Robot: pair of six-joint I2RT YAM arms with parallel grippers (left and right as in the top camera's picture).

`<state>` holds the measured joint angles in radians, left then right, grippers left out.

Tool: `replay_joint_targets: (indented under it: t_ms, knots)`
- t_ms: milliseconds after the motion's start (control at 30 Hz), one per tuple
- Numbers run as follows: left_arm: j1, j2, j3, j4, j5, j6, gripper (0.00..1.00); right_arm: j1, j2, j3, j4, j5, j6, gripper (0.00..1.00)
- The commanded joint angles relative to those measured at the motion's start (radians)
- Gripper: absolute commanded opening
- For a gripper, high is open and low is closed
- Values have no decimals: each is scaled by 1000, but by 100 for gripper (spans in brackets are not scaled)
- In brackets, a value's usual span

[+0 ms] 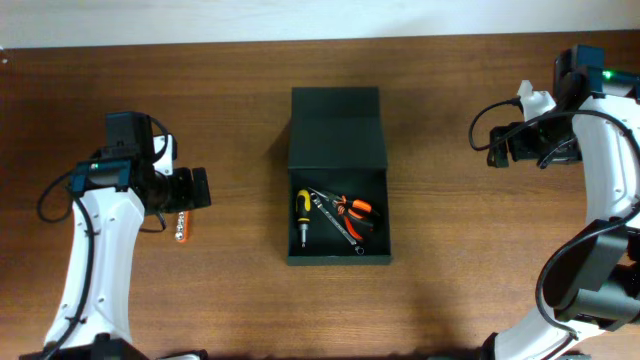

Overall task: Pack container
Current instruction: 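Withdraw the left gripper to the left over the orange socket rail, then lower the left gripper toward the orange socket rail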

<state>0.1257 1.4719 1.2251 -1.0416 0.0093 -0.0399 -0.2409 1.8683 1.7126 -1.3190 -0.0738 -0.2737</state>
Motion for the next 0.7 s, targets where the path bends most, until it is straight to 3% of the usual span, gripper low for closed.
replay_joint_targets:
  t_ms: [0,433,667]
  knots:
    - [4,41,-3,17,-79,34,99,-2,2,0,0,-13,-10,99]
    - [9,251,-3,122,-45,146,99,-2,2,0,0,-13,-10,99]
    - [80,277,-3,125,-33,220,99,-2,2,0,0,-13,-10,99]
